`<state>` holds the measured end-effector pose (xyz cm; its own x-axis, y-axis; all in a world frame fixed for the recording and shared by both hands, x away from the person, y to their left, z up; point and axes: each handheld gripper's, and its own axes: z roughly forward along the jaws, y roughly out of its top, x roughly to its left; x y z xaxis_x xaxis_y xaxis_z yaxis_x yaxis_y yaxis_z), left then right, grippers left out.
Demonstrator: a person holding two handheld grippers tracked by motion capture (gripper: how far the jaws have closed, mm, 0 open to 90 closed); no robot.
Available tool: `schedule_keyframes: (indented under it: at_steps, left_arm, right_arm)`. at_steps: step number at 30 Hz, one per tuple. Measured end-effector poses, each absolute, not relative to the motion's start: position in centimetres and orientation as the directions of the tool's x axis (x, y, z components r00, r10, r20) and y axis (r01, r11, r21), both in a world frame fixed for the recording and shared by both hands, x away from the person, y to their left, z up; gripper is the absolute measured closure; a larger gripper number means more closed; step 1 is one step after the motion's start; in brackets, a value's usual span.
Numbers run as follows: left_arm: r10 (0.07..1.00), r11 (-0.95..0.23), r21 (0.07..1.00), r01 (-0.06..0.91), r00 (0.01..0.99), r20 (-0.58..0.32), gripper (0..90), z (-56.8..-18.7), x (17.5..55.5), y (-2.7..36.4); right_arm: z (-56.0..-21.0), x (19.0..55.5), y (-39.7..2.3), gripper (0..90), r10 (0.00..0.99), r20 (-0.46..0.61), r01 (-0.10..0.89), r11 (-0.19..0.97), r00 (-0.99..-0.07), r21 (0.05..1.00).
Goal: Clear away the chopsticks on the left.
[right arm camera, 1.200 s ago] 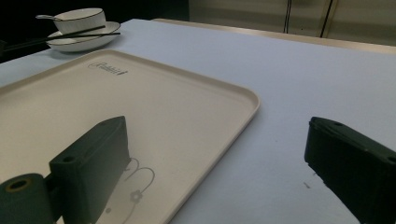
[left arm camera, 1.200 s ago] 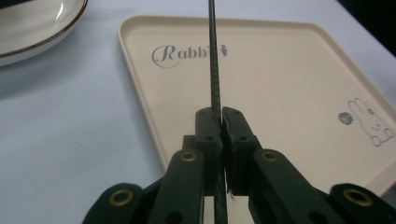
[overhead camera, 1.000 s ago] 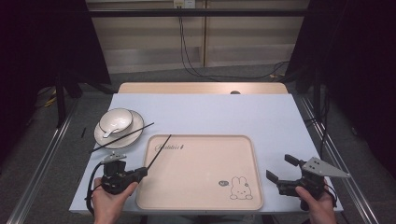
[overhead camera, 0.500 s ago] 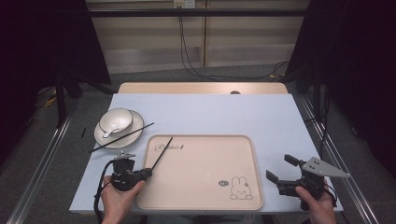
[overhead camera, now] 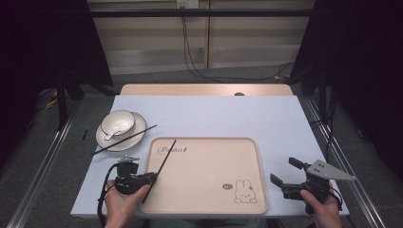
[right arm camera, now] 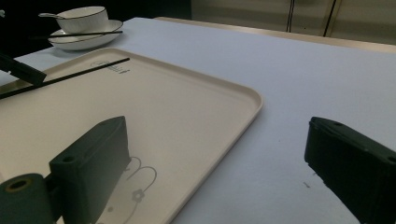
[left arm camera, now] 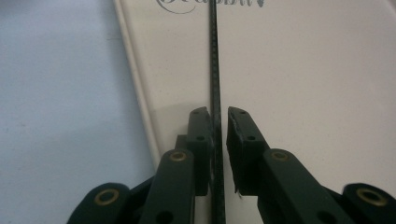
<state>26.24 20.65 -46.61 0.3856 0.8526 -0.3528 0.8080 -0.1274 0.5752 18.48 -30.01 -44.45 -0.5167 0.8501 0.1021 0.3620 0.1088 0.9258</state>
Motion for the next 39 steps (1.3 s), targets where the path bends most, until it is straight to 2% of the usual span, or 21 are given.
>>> schedule_keyframes:
  at_steps: [5, 9, 11, 12, 15, 17, 22, 27, 30, 33, 38, 39]
  left_arm:
    - [0.829, -0.122, 0.619, 0.776, 0.422, -0.366, 76.6, -46.1, 26.0, 20.9]
    - [0.808, -0.144, 0.649, 0.747, 0.468, -0.358, 67.1, -45.6, 25.9, 21.6]
    - [0.806, -0.159, 0.675, 0.721, 0.489, -0.333, 59.5, -45.5, 25.7, 22.1]
    - [0.814, -0.165, 0.692, 0.703, 0.493, -0.307, 52.7, -45.4, 25.5, 22.2]
    - [0.808, -0.178, 0.725, 0.665, 0.520, -0.279, 42.7, -45.2, 25.1, 23.2]
    - [0.800, -0.183, 0.749, 0.637, 0.539, -0.263, 40.0, -45.1, 25.0, 23.7]
    - [0.774, -0.189, 0.788, 0.586, 0.583, -0.248, 24.0, -44.6, 24.7, 25.3]
    - [0.756, -0.210, 0.830, 0.517, 0.624, -0.197, 16.9, -44.2, 24.6, 27.1]
    - [0.746, -0.199, 0.842, 0.502, 0.635, -0.202, 13.7, -43.8, 24.7, 28.2]
    - [0.737, -0.225, 0.858, 0.461, 0.657, -0.160, 12.9, -43.4, 24.9, 29.3]
    - [0.702, -0.262, 0.848, 0.460, 0.694, -0.160, 6.2, -43.1, 25.6, 31.1]
    - [0.705, -0.275, 0.849, 0.451, 0.695, -0.141, 7.8, -43.0, 25.7, 31.5]
  right_arm:
    - [-44.4, 18.5, -30.0, 6.4, 0.850, 0.101, 0.361, 0.110, -0.517, 0.926]
    - [-44.4, 18.5, -30.0, 6.4, 0.849, 0.100, 0.358, 0.110, -0.519, 0.927]
    - [-44.4, 18.5, -30.0, 6.4, 0.847, 0.098, 0.354, 0.110, -0.522, 0.929]
    - [-44.4, 18.4, -30.0, 6.3, 0.847, 0.096, 0.353, 0.113, -0.523, 0.929]
    - [-44.4, 18.5, -30.0, 6.3, 0.848, 0.097, 0.352, 0.110, -0.521, 0.929]
    - [-44.4, 18.5, -30.0, 6.3, 0.848, 0.098, 0.353, 0.109, -0.521, 0.929]
    - [-44.4, 18.5, -30.1, 6.3, 0.850, 0.098, 0.352, 0.108, -0.518, 0.930]
    - [-44.4, 18.5, -30.1, 6.3, 0.848, 0.093, 0.348, 0.113, -0.522, 0.931]
    - [-44.4, 18.5, -30.1, 6.3, 0.850, 0.096, 0.352, 0.109, -0.518, 0.930]
    - [-44.4, 18.4, -30.1, 6.3, 0.850, 0.101, 0.355, 0.106, -0.517, 0.929]
    - [-44.4, 18.4, -30.1, 6.3, 0.850, 0.100, 0.354, 0.106, -0.517, 0.929]
    - [-44.3, 18.4, -30.1, 6.3, 0.851, 0.098, 0.353, 0.107, -0.516, 0.929]
